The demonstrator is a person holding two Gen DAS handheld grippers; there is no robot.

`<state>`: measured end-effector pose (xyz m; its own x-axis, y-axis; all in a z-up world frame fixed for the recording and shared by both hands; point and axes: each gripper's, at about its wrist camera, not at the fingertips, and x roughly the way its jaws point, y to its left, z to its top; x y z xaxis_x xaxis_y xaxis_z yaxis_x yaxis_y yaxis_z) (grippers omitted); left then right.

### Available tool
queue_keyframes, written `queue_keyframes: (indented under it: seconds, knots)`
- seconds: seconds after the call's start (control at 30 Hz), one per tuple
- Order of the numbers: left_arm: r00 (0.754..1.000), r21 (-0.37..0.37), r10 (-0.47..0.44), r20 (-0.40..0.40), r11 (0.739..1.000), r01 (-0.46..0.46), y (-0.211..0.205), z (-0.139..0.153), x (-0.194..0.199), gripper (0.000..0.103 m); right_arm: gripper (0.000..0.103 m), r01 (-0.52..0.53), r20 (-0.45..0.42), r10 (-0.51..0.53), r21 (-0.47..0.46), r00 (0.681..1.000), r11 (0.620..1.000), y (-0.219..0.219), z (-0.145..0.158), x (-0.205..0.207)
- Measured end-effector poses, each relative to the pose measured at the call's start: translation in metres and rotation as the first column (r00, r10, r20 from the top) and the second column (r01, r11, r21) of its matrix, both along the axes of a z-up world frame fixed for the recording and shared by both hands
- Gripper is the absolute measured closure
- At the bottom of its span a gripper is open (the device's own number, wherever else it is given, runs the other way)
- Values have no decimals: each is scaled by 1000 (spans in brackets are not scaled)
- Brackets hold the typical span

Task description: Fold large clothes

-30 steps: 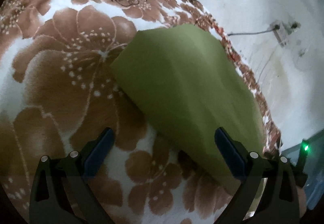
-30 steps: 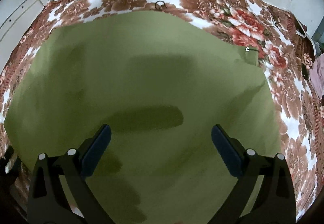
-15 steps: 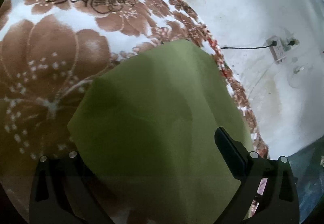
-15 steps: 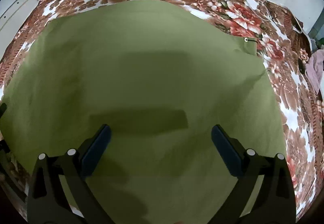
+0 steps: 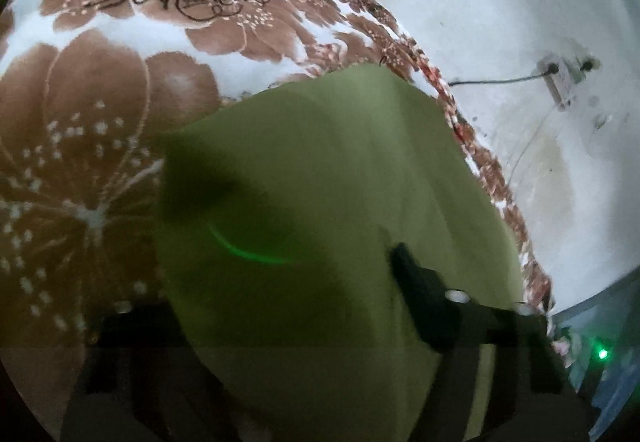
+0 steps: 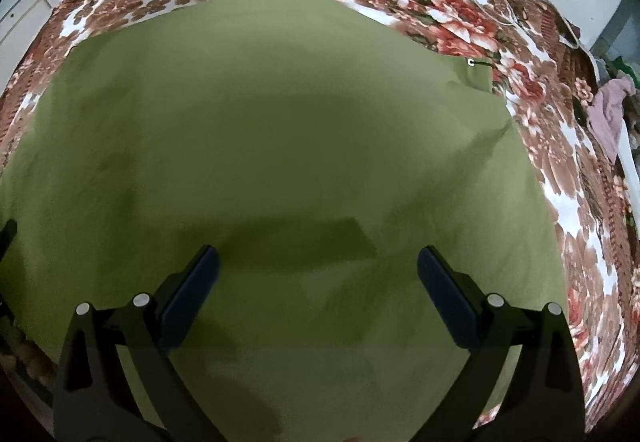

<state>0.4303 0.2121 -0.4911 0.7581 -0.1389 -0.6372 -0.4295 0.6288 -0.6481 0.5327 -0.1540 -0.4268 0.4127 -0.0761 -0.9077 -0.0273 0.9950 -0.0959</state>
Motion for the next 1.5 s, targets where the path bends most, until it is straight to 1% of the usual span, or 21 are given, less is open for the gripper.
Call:
queue_keyframes:
  seconds: [0.03,0.07,0.17,0.3,0.47,0.57,0.7,0.87,0.93,1.0,1.07,1.1,1.13,1.2,1.23,1.27,1.33,1.37,1.4,1.47,1.5]
  knots:
    - [1000,-32,-17,13,999,18,1,0,1,71,5,11,2,-11,-12,1000,1000,1,-1,1]
    - [1000,-46,-24,13,999,24,1,2,2,81,5,21,4,-21,-22,1000,1000,2,-2,1]
    - [999,-16,-41,21,999,42,-6,24,7,87,5,42,6,-42,-75,999,996,8,-6,4]
    - [996,57,-80,36,995,78,-21,67,15,89,5,38,-13,-40,-154,999,987,15,-16,9]
    - [983,217,-174,65,964,156,-69,130,32,90,5,38,-31,-47,-239,998,970,26,-34,13]
    - [963,345,-257,80,914,215,-113,169,40,90,5,4,-35,-14,-264,999,964,29,-39,14]
    - [932,492,-355,72,825,276,-176,212,47,90,5,-67,-86,48,-233,995,970,23,-43,22]
    - [900,628,-433,53,715,307,-247,249,53,90,6,-120,-126,123,30,984,992,-31,-17,24]
    - [878,695,-479,22,638,331,-287,259,59,90,5,-92,-46,97,93,994,991,-78,17,17]
    - [848,734,-529,-29,565,377,-326,260,65,90,5,-67,35,64,92,997,993,-125,45,9]
    - [812,768,-577,-93,477,427,-368,253,72,89,5,-17,84,10,82,996,997,-176,64,4]
    - [781,788,-607,-149,405,465,-395,243,73,89,5,23,96,-31,88,995,996,-209,70,2]
    - [762,805,-619,-189,347,481,-414,236,73,89,5,63,104,-73,95,992,994,-241,72,1]
    - [690,823,-656,-306,181,538,-464,200,69,89,5,131,102,-139,82,985,988,-295,70,-3]
    - [665,821,-659,-351,124,557,-480,185,67,89,5,159,93,-166,81,982,984,-317,67,-4]
    - [612,808,-656,-441,7,589,-507,152,60,89,5,195,78,-203,94,976,976,-347,63,-6]
    - [536,771,-628,-564,-169,614,-540,105,44,88,5,241,54,-249,128,967,962,-383,56,-12]
    - [474,725,-598,-646,-285,627,-559,70,30,88,5,258,40,-266,143,963,955,-397,52,-15]
    - [442,694,-572,-691,-354,626,-566,45,19,88,5,264,33,-272,153,962,952,-404,50,-18]
    - [442,676,-518,-732,-480,559,-580,9,-2,88,5,239,15,-247,198,969,950,-412,47,-21]
    - [444,674,-510,-736,-495,548,-581,3,-6,88,5,220,11,-228,219,974,951,-407,47,-21]
